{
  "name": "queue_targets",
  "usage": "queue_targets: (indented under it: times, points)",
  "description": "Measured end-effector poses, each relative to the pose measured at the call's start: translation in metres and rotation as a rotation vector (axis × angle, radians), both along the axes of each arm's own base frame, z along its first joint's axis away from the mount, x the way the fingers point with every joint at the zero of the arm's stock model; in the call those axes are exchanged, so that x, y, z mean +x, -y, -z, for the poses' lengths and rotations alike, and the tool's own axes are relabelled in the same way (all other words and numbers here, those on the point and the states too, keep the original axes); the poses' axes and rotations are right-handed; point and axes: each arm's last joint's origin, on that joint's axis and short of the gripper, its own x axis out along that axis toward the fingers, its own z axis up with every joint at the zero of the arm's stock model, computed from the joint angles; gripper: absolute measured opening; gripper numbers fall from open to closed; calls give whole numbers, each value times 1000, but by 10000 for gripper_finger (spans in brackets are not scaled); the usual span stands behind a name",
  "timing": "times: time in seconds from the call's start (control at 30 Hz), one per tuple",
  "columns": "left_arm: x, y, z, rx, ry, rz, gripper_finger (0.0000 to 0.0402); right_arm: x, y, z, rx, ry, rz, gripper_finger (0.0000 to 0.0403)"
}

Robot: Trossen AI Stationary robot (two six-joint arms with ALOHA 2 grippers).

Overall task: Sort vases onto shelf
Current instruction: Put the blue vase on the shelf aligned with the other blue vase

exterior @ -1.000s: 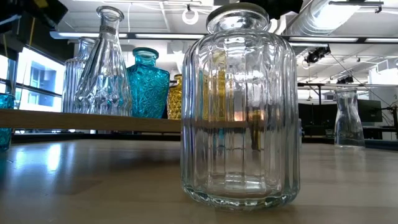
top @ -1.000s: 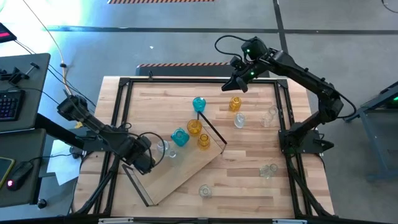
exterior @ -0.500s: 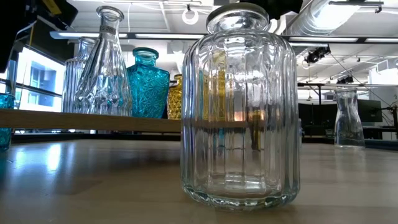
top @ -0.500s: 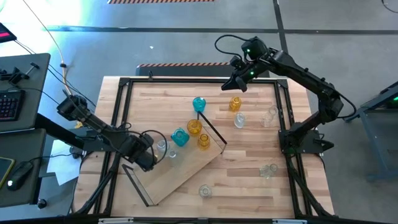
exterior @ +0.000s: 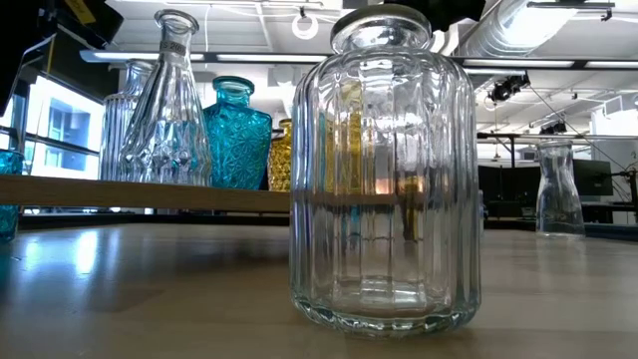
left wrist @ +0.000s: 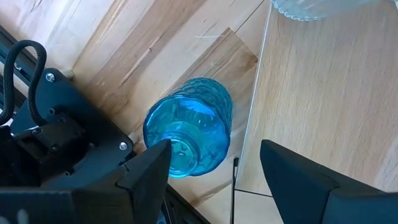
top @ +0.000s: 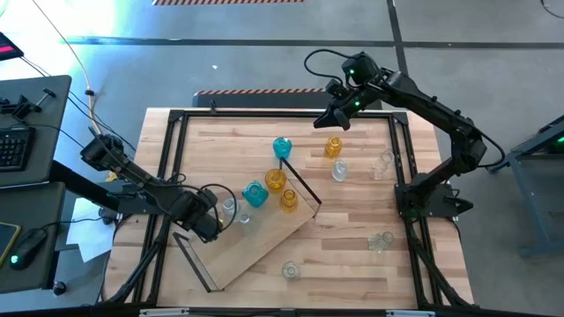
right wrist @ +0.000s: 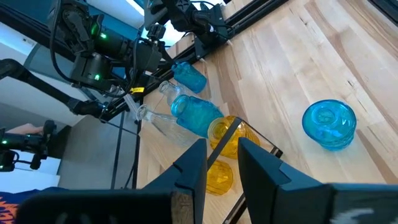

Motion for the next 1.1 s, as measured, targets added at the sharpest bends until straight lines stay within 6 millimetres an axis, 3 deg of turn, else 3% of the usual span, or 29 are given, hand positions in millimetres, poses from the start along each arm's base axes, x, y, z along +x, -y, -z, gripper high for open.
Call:
queue_targets:
  times: [0.87, 1.1]
  points:
    - [-1, 4, 1, -44, -18, 32, 239, 0, 0, 0, -15, 6, -9, 73]
    - [-2, 4, 17, -78, -24, 33, 239, 0, 0, 0, -9, 4, -7, 73]
